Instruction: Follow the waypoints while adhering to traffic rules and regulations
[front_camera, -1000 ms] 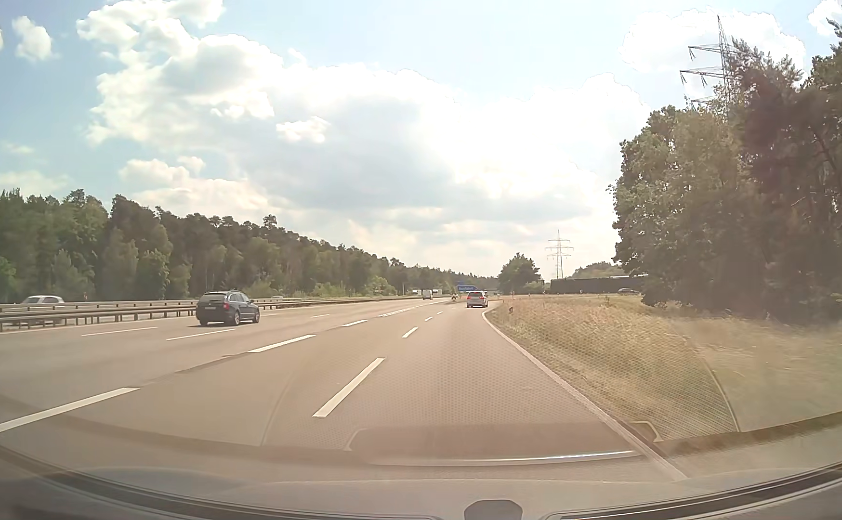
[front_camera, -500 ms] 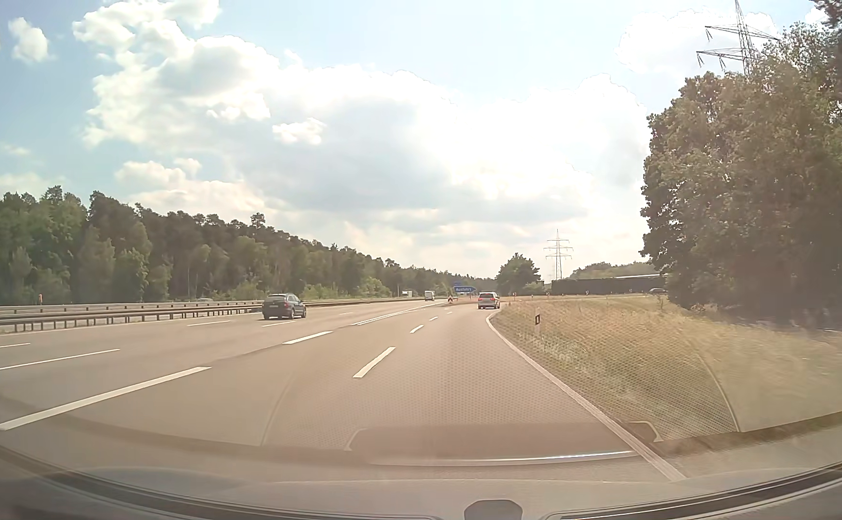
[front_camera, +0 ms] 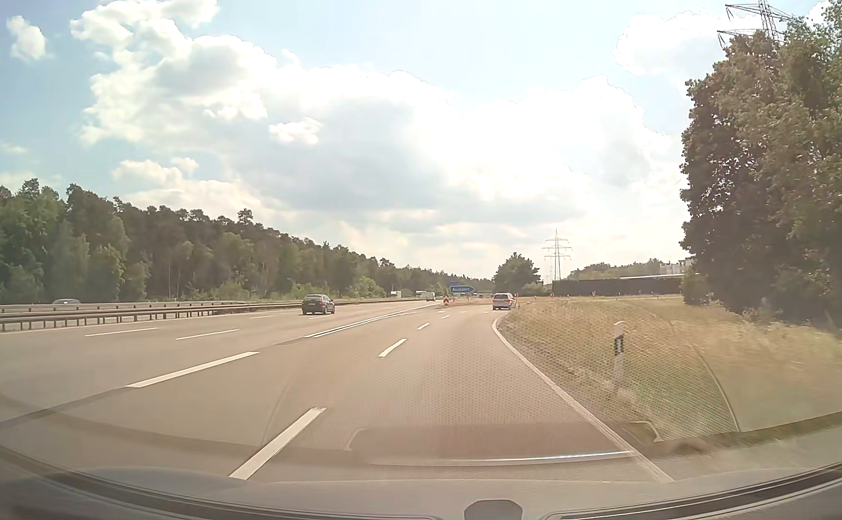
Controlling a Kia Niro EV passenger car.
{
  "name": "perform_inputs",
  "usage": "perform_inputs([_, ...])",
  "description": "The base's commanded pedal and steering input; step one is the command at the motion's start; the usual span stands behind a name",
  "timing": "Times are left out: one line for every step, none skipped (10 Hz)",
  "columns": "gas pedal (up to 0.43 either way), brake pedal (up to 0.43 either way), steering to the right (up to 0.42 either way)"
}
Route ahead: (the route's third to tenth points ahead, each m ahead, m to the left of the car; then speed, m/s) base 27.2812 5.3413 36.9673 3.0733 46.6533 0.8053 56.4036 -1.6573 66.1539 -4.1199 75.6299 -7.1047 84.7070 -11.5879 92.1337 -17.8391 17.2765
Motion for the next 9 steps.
perform_inputs([0.000,0.055,0.005])
perform_inputs([0.000,0.073,0.005])
perform_inputs([0.000,0.085,0.006])
perform_inputs([0.000,0.128,0.007])
perform_inputs([0.000,0.159,0.008])
perform_inputs([0.000,0.189,0.010])
perform_inputs([0.000,0.189,0.012])
perform_inputs([0.000,0.195,0.015])
perform_inputs([0.000,0.201,0.014])
